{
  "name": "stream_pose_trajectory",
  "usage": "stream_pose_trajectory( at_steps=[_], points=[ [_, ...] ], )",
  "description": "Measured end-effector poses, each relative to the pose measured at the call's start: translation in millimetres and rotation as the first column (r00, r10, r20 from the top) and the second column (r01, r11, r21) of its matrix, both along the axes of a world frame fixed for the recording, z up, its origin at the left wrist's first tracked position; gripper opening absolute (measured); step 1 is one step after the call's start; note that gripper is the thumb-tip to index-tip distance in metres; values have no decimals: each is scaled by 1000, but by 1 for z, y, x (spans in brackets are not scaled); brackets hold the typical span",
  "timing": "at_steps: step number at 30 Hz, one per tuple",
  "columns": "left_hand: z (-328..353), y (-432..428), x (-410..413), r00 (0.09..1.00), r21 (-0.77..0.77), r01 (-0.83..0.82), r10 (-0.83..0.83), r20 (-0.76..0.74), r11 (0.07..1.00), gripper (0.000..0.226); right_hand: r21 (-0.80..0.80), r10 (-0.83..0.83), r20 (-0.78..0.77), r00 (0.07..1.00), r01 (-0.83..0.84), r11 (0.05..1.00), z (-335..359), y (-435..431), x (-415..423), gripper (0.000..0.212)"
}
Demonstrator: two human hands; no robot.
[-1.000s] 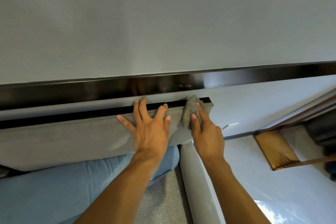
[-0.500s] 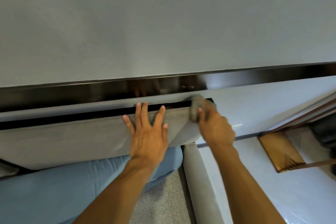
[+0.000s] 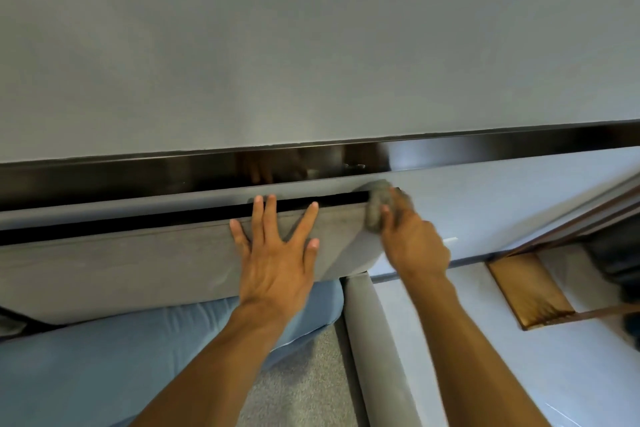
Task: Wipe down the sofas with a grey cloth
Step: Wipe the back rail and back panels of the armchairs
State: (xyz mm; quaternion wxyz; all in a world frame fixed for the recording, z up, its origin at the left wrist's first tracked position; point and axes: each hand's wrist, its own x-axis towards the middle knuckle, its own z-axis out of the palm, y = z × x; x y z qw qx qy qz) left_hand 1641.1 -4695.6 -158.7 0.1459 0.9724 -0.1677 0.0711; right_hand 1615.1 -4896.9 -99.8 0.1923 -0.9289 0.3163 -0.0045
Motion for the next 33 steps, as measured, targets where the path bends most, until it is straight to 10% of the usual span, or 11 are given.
stream_pose_trajectory(
  at_steps=[18,33],
  points=[
    [-2,-1,-1,1000,52,23,-23,6,998,64,203,51,277,959,-111,973,-37,14,-14,48],
    [-10,-7,-4,999,70,-18,15,49,997,69,434,-267,353,897,97,896,-90,82,-40,51]
  ],
)
